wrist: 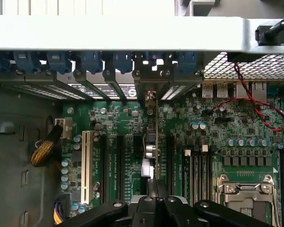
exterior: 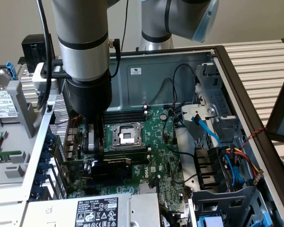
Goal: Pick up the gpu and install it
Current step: 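Press down on the gpu until it lock into place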
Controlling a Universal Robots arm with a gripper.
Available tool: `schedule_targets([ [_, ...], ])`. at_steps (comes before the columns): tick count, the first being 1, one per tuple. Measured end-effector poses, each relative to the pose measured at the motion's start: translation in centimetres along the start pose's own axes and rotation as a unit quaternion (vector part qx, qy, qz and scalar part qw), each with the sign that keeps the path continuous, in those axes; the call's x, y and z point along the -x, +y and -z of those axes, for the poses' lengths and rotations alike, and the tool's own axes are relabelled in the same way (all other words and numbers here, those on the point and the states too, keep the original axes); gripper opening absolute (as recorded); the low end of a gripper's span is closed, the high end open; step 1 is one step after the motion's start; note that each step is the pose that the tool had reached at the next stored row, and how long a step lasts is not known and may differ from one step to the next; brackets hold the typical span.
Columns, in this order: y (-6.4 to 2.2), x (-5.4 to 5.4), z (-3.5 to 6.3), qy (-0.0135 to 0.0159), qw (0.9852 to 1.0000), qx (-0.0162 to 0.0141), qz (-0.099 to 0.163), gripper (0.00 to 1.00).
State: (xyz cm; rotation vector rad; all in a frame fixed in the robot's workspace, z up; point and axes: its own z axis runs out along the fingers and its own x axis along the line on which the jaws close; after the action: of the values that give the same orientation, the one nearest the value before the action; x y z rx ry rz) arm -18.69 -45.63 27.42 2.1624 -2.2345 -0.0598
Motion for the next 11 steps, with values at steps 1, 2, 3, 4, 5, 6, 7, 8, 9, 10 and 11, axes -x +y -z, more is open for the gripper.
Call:
schedule_targets([
  [1,0.02,0.0,0.48,0.0001,1.0,0.0001,0.0,0.11],
  [2,0.05,0.0,0.93,0.0001,1.0,0.0001,0.0,0.11],
  [3,0.07,0.0,1.39,0.0,1.0,0.0,0.0,0.11],
  [4,0.09,0.0,1.85,0.0002,1.0,0.0001,0.0,0.11],
  [5,0.11,0.0,2.26,0.0001,1.0,0.0,0.0,0.11],
  [6,0.13,0.0,2.74,0.0001,1.0,0.0001,0.0,0.11],
  [7,0.15,0.0,3.14,0.0002,1.0,0.0002,0.0,0.11],
  [8,0.16,0.0,3.25,0.0001,1.0,0.0001,0.0,0.11],
  [9,0.16,0.0,3.24,0.0001,1.0,0.0,0.0,0.11],
  [10,0.16,0.0,3.24,0.0001,1.0,0.0,0.0,0.11],
  [11,0.16,0.0,3.24,0.0001,1.0,0.0,0.0,0.11],
])
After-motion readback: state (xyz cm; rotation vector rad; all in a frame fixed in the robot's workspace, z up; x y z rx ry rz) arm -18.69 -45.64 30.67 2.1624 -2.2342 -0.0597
